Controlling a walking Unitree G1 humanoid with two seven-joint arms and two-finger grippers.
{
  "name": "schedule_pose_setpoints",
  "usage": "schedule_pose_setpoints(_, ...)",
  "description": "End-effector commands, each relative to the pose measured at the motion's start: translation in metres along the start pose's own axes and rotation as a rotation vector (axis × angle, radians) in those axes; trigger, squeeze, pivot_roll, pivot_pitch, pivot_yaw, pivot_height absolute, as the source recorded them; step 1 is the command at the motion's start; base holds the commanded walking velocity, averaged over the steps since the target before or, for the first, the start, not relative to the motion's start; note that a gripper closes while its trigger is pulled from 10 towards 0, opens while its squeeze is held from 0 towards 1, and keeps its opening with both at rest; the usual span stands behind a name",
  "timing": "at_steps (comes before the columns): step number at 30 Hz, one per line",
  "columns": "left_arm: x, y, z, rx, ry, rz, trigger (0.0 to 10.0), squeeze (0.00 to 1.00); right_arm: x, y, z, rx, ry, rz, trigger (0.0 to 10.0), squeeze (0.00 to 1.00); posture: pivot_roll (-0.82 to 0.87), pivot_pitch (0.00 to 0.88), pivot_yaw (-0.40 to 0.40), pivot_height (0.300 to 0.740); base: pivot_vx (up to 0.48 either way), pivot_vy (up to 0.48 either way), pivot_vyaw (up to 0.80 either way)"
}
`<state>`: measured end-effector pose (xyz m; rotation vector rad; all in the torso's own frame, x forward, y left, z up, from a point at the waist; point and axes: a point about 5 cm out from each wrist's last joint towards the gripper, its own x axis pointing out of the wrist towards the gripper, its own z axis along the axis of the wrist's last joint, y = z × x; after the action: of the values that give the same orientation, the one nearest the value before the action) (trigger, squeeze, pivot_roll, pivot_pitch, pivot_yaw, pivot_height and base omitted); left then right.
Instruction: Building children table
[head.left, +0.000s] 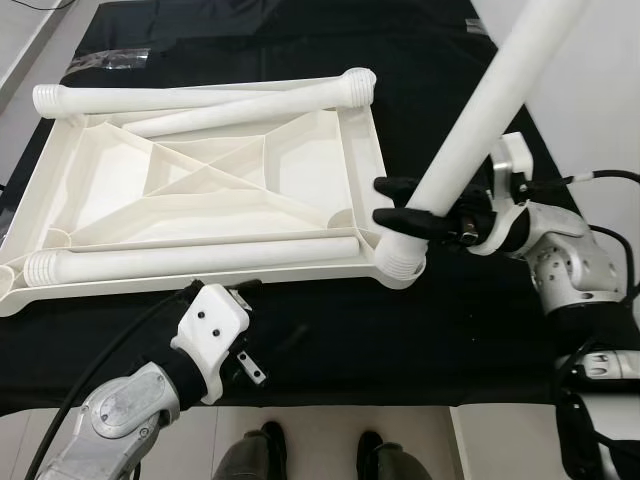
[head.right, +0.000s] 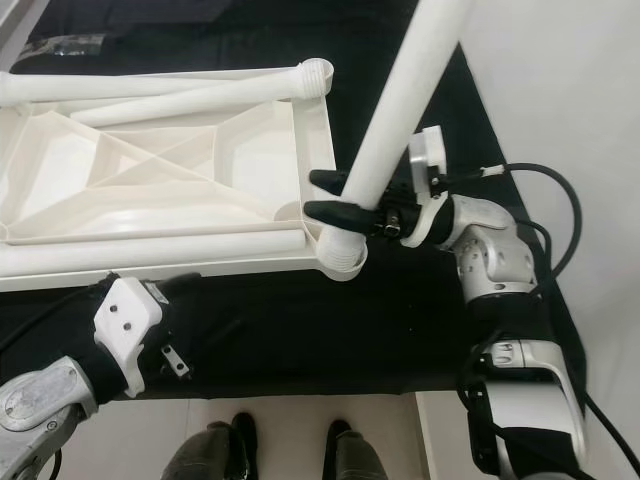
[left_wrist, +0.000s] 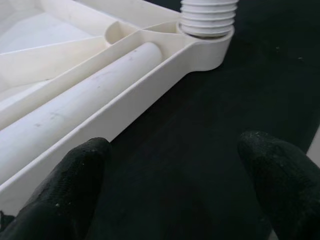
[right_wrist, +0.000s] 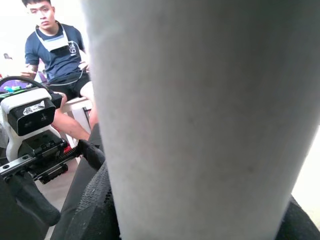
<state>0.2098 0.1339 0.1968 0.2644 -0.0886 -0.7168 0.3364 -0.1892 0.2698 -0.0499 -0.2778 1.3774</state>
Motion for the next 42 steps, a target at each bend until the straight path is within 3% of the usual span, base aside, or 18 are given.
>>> schedule_pose_setpoints(1, -0.003, -0.005, -0.002, -0.012, 0.027, -0.043, 10.0, 0.0, -0.002, 0.004, -0.014, 0.023, 0.058, 0.024, 10.0, 0.0, 0.14, 0.424, 0.021, 0.74, 0.0, 0.0, 0.0)
schedule_pose_setpoints(12, -0.007, -0.006, -0.002, -0.014, 0.04, -0.069, 10.0, 0.0, 0.002, 0.001, -0.016, -0.034, 0.131, 0.038, 10.0, 0.0, 0.15, 0.436, 0.022, 0.74, 0.0, 0.0, 0.0)
schedule_pose_setpoints(16, -0.009, -0.006, 0.0, -0.015, 0.044, -0.077, 10.0, 0.0, 0.012, 0.014, -0.019, -0.071, 0.239, 0.208, 10.0, 0.0, 0.15, 0.444, 0.021, 0.74, 0.0, 0.0, 0.0)
schedule_pose_setpoints(22, -0.008, -0.006, 0.0, -0.016, 0.043, -0.081, 10.0, 0.0, 0.022, 0.023, -0.02, -0.114, 0.334, 0.329, 10.0, 0.0, 0.15, 0.447, 0.019, 0.74, 0.0, 0.0, 0.0)
schedule_pose_setpoints(30, -0.007, -0.006, 0.001, -0.014, 0.038, -0.077, 10.0, 0.0, 0.031, 0.023, -0.015, -0.144, 0.383, 0.386, 10.0, 0.0, 0.14, 0.446, 0.008, 0.74, 0.0, 0.0, 0.0)
schedule_pose_setpoints(37, -0.007, -0.006, 0.001, -0.016, 0.037, -0.071, 10.0, 0.0, 0.037, 0.019, -0.006, -0.128, 0.335, 0.372, 10.0, 0.0, 0.14, 0.444, 0.001, 0.74, 0.0, 0.0, 0.0)
schedule_pose_setpoints(39, -0.006, -0.007, 0.001, -0.017, 0.035, -0.069, 10.0, 0.0, 0.041, 0.008, 0.001, -0.075, 0.243, 0.264, 10.0, 0.0, 0.13, 0.442, -0.005, 0.74, 0.0, 0.0, 0.0)
schedule_pose_setpoints(42, -0.005, -0.007, 0.001, -0.017, 0.033, -0.067, 10.0, 0.0, 0.042, 0.003, 0.003, -0.043, 0.192, 0.172, 10.0, 0.0, 0.13, 0.441, -0.005, 0.74, 0.0, 0.0, 0.0)
